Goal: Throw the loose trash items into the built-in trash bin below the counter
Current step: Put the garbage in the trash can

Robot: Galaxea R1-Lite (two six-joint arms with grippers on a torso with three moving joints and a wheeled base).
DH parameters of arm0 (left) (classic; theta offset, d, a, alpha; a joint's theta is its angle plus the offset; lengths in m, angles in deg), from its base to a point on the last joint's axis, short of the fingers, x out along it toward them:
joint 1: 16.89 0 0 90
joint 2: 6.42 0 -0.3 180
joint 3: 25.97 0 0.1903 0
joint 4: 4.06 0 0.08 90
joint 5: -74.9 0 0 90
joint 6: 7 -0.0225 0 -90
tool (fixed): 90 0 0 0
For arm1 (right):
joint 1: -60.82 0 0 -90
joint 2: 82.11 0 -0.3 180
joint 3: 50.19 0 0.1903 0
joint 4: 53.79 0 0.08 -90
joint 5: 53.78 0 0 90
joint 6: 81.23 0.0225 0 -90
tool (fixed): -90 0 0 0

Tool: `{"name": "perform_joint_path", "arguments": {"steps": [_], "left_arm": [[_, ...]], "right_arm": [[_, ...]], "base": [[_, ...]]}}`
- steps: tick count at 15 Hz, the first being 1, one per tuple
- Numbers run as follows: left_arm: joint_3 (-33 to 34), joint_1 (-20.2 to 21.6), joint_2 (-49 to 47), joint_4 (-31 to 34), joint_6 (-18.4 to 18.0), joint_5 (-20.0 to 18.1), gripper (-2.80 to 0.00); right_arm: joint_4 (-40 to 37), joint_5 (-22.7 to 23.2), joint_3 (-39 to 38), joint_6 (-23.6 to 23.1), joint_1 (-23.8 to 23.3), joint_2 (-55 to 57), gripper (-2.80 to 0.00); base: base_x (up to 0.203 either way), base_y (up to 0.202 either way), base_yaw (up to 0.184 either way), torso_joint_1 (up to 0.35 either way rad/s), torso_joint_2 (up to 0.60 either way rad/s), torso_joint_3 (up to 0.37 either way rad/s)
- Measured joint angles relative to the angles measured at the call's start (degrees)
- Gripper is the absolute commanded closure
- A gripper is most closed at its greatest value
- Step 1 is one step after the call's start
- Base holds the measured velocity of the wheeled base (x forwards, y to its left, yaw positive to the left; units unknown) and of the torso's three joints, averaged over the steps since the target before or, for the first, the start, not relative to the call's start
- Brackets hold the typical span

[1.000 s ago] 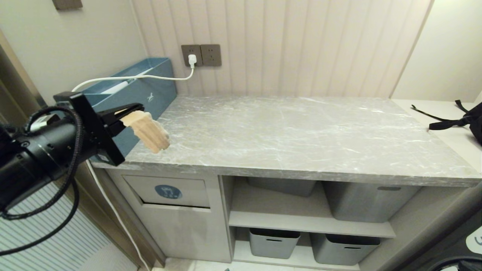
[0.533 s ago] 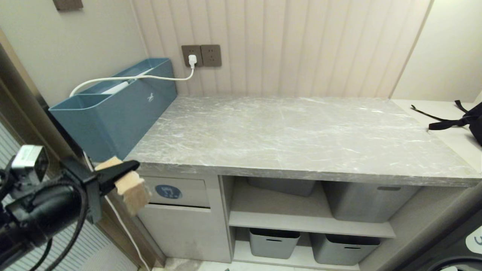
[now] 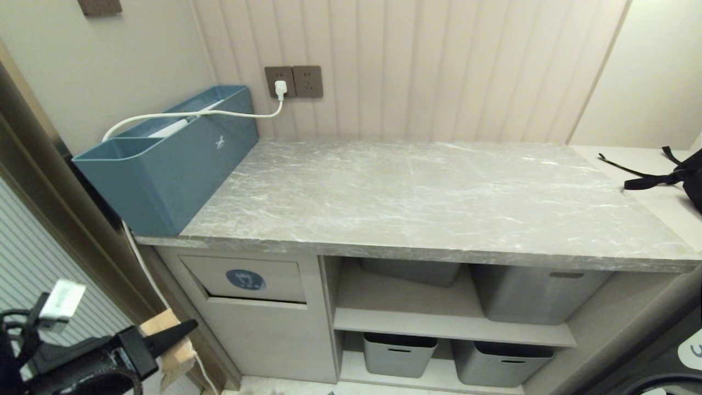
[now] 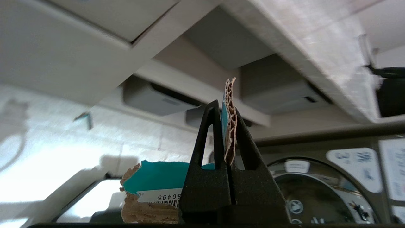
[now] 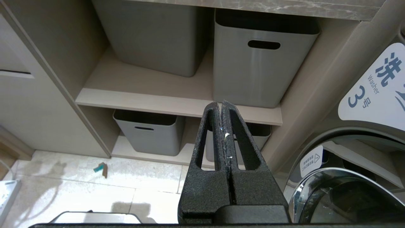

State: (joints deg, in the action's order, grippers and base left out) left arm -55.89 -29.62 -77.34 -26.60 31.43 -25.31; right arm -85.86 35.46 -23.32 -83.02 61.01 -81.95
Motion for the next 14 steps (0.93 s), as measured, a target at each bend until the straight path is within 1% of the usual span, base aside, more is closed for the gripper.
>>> {"name": "perform_joint_path", "arguments": {"steps": [3, 5, 8, 10, 13, 14], "left_arm": [[-1.29, 3.47, -7.14, -1.44, -2.36, -0.09, 0.00], [-2.71, 6.00, -11.75, -4.90, -3.20, -0.22, 0.00], [-4.01, 10.25, -16.53, -9.04, -4.35, -0.30, 0.00], [-4.21, 11.19, -17.82, -11.09, -4.78, -0.37, 0.00], [-3.01, 11.55, -17.99, -11.61, -4.81, -0.37, 0.00], [-2.31, 11.58, -17.91, -11.82, -4.81, -0.37, 0.00]], "right_arm": [[0.02, 0.48, 0.00, -0.05, 0.02, -0.16, 0.00], [0.11, 0.31, -0.11, -0.48, 0.02, -0.18, 0.00], [0.16, 0.19, -0.17, 0.14, 0.00, -0.18, 0.00], [0.17, 0.13, -0.17, 0.55, -0.02, -0.18, 0.00], [0.16, -0.36, -0.09, 3.72, 0.00, -0.16, 0.00], [0.16, -0.83, -0.09, 4.10, 0.00, -0.18, 0.00]], "base": [[0.000, 0.000, 0.000, 0.000, 0.00, 0.000], [0.000, 0.000, 0.000, 0.000, 0.00, 0.000], [0.000, 0.000, 0.000, 0.000, 0.00, 0.000], [0.000, 0.000, 0.000, -0.099, 0.21, 0.115], [0.000, 0.000, 0.000, -0.210, 0.47, 0.251], [0.000, 0.000, 0.000, -0.231, 0.52, 0.280]]}}
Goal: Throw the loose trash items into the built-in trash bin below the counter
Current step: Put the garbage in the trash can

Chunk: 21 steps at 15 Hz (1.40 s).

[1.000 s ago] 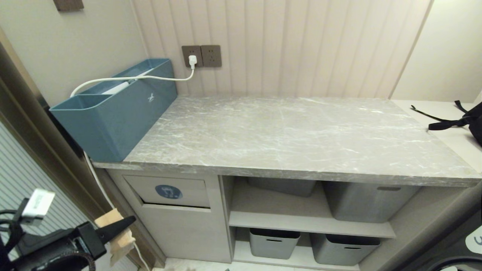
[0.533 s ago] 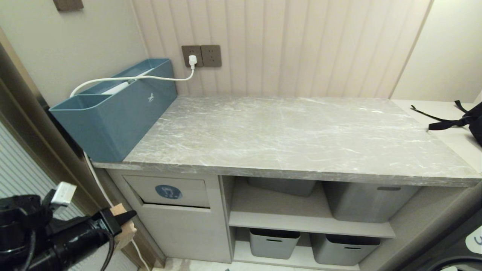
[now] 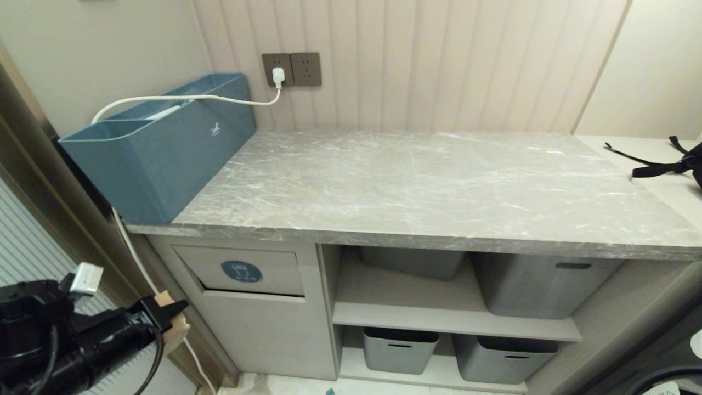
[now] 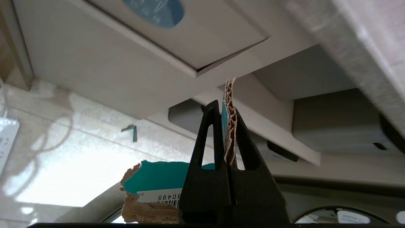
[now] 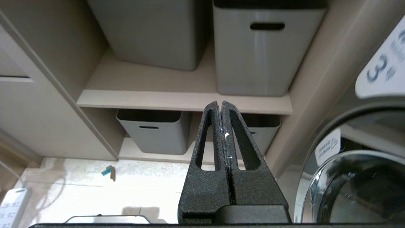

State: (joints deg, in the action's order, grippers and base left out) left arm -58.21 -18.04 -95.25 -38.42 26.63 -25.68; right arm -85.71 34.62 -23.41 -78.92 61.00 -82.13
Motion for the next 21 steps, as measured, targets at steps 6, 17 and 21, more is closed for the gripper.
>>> {"name": "perform_joint_path", "arguments": {"steps": [6, 17, 21], "left_arm": [[3.45, 0.02, 1.47, -2.66, 0.00, -0.07, 0.00], [4.01, -0.17, 3.03, -2.69, -0.40, -0.08, 0.00], [1.64, -0.41, 1.03, -2.71, -1.88, -0.09, 0.00]], "right_arm": [[-0.02, -0.15, 0.11, 0.00, 0.03, 0.02, 0.00], [0.00, -0.15, 0.11, -0.14, 0.00, 0.02, 0.00], [0.00, -0.15, 0.11, -0.11, 0.03, 0.02, 0.00]], "base": [[0.000, 0.000, 0.000, -0.220, 0.51, 0.290], [0.000, 0.000, 0.000, -0.182, 0.47, 0.288], [0.000, 0.000, 0.000, -0.138, 0.45, 0.314]]}}
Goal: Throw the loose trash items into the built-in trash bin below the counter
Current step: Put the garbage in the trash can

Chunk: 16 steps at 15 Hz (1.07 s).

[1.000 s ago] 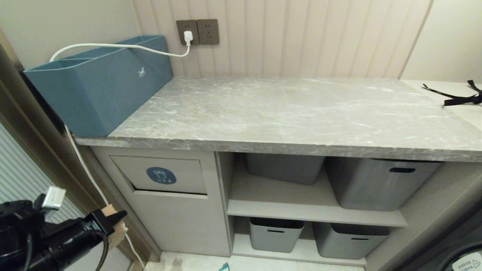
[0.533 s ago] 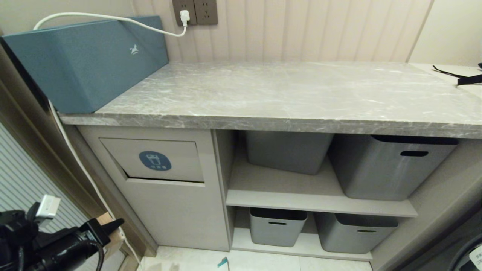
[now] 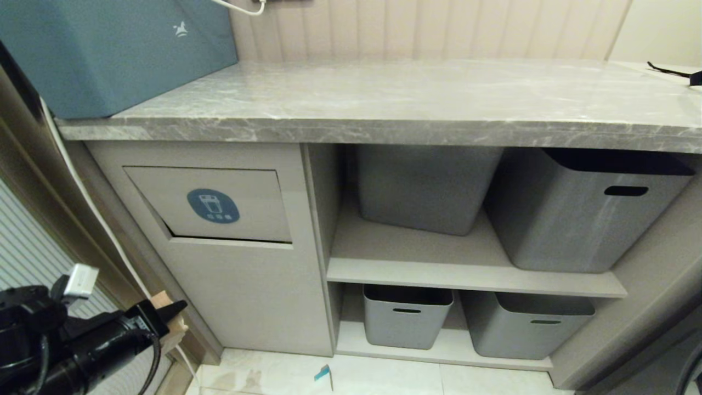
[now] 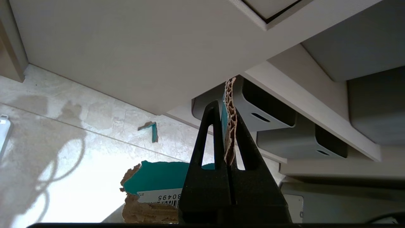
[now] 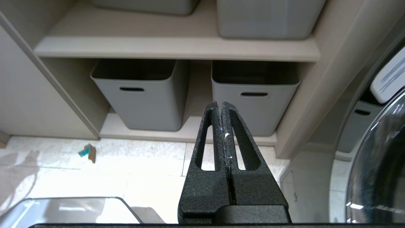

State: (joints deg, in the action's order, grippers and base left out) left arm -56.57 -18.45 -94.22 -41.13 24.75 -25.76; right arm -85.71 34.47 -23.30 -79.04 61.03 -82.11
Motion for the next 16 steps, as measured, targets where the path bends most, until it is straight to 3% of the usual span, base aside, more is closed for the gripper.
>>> {"name": "perform_joint_path", "arguments": {"steps": [6, 9, 13, 16], "left_arm": [[-9.00, 0.02, -4.32, -1.72, -0.85, 0.00, 0.00], [-13.84, 0.02, -9.32, -5.73, -3.58, -0.68, 0.00], [-17.36, 0.33, -19.10, -16.65, -8.78, -2.36, 0.00], [-23.78, 0.46, -25.76, -20.17, -12.27, -3.24, 0.00]], "right_arm": [[0.00, 0.00, -0.05, 0.20, -0.02, 0.00, 0.00], [0.00, 0.00, -0.05, 0.22, -0.02, 0.00, 0.00], [0.00, 0.00, -0.02, 0.22, -0.02, 0.00, 0.00], [-0.01, 0.00, -0.02, 0.23, -0.02, 0.00, 0.00]], "base": [[0.000, 0.000, 0.000, -0.030, 0.13, 0.088], [0.000, 0.000, 0.000, 0.001, 0.00, 0.009], [0.000, 0.000, 0.000, 0.000, 0.00, 0.000], [0.000, 0.000, 0.000, 0.000, 0.00, 0.000]]}}
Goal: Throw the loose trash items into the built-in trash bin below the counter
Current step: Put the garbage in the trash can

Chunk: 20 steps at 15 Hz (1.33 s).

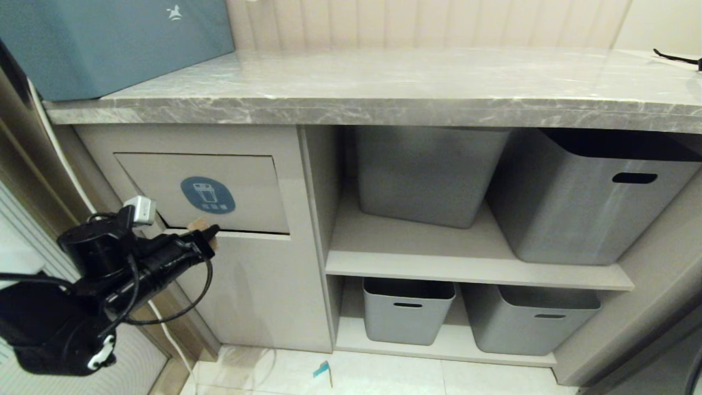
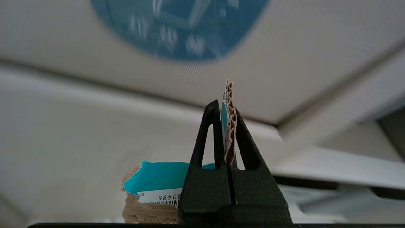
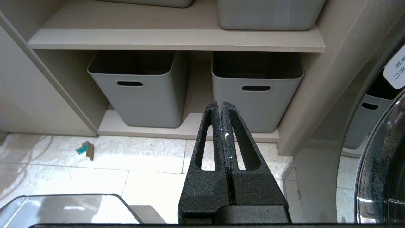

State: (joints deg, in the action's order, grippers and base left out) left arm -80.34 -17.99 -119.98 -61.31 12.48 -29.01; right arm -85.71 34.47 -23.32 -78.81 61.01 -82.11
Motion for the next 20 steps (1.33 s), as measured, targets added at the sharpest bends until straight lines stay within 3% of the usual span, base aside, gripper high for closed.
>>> {"name": "perform_joint_path", "arguments": {"steps": [3, 7, 11, 12, 20], "left_arm": [[-9.24, 0.02, -7.99, -5.36, -3.45, -0.52, 0.00], [-20.30, -0.16, -17.05, -6.46, -4.43, -1.56, 0.00], [-25.07, -1.83, -21.91, -6.56, -4.47, -2.15, 0.00], [-25.37, -1.96, -22.38, -6.56, -4.30, -2.16, -2.80], [-25.99, -1.96, -22.48, -6.57, -4.12, -1.82, -2.80]], "right_arm": [[-0.02, 0.00, 0.00, 0.00, 0.00, 0.00, 0.00], [-0.02, 0.00, 0.00, -0.03, -0.01, 0.00, 0.00], [-0.02, 0.00, 0.00, -0.03, 0.00, 0.00, 0.00], [0.00, 0.00, 0.00, -0.03, 0.00, 0.00, 0.00], [-0.01, 0.00, 0.00, -0.03, -0.02, 0.00, 0.00]], "base": [[0.000, 0.000, 0.000, 0.000, 0.00, 0.000], [0.000, 0.000, 0.000, 0.000, 0.00, 0.000], [0.000, 0.000, 0.000, 0.000, 0.00, 0.000], [0.000, 0.000, 0.000, 0.000, 0.00, 0.000], [0.000, 0.000, 0.000, 0.000, 0.00, 0.000]]}}
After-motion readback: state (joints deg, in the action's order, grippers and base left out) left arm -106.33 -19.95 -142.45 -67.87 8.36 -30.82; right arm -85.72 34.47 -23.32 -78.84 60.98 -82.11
